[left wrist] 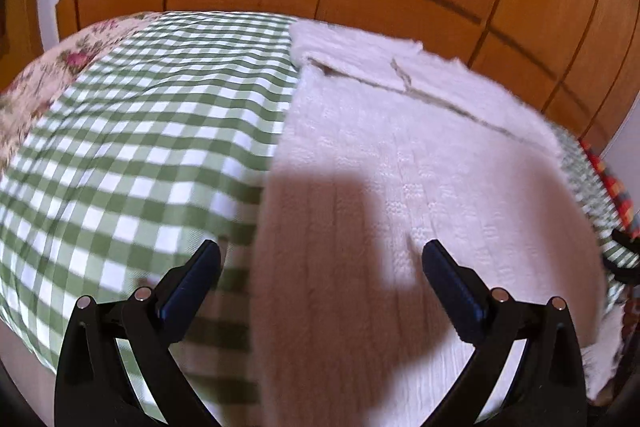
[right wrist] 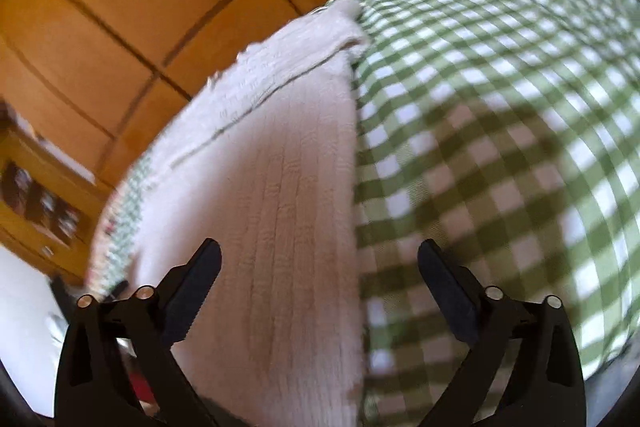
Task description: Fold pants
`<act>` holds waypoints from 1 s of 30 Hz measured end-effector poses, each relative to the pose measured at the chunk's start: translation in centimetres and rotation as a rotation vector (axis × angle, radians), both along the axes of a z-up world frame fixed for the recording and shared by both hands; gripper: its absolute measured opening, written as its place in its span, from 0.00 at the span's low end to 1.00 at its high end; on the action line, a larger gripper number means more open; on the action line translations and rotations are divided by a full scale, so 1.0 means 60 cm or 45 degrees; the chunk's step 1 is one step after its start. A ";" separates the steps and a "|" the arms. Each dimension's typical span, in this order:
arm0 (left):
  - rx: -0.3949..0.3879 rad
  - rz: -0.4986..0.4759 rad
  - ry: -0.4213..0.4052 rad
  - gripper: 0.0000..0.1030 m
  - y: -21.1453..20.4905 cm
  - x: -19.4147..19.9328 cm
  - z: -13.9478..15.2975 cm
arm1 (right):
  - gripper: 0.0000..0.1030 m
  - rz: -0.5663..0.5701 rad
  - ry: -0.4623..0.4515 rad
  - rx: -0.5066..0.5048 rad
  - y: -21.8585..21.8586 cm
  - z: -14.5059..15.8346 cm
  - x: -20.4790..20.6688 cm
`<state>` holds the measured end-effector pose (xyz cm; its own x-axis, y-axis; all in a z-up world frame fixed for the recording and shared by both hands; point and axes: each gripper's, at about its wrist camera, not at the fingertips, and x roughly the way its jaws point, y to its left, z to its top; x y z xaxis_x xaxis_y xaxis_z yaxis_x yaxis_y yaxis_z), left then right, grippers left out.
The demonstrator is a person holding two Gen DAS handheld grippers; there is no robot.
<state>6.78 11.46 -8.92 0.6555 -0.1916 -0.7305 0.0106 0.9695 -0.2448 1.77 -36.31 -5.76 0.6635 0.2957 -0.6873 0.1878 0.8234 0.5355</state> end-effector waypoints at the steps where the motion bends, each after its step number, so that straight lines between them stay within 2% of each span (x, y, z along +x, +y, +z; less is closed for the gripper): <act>1: -0.037 0.009 -0.008 0.98 0.012 -0.008 0.001 | 0.92 -0.028 -0.006 0.044 -0.013 0.001 -0.010; 2: -0.063 0.008 -0.009 0.97 0.018 -0.013 0.001 | 0.91 -0.045 -0.014 0.106 -0.025 0.000 -0.020; 5: -0.125 -0.007 -0.016 0.96 0.035 -0.030 0.000 | 0.79 -0.060 -0.033 0.288 -0.049 -0.011 -0.038; 7: -0.158 -0.033 -0.011 0.91 0.043 -0.035 -0.002 | 0.64 -0.063 -0.032 0.361 -0.056 -0.020 -0.046; 10: -0.236 -0.065 0.025 0.74 0.052 -0.036 -0.011 | 0.48 -0.027 -0.006 0.385 -0.049 -0.032 -0.054; 12: -0.301 -0.093 0.044 0.61 0.055 -0.036 -0.018 | 0.46 0.016 0.009 0.376 -0.037 -0.038 -0.057; 15: -0.403 -0.144 0.066 0.53 0.058 -0.038 -0.026 | 0.46 0.086 0.011 0.391 -0.018 -0.047 -0.062; 18: -0.469 -0.180 0.092 0.49 0.057 -0.040 -0.036 | 0.44 0.138 0.014 0.399 0.001 -0.053 -0.064; 25: -0.608 -0.248 0.135 0.44 0.053 -0.046 -0.050 | 0.40 0.172 0.012 0.517 0.009 -0.069 -0.068; 27: -0.635 -0.278 0.149 0.37 0.049 -0.049 -0.053 | 0.40 0.229 0.026 0.519 0.019 -0.073 -0.067; 30: -0.650 -0.307 0.174 0.31 0.037 -0.049 -0.060 | 0.40 0.257 0.032 0.515 0.028 -0.075 -0.060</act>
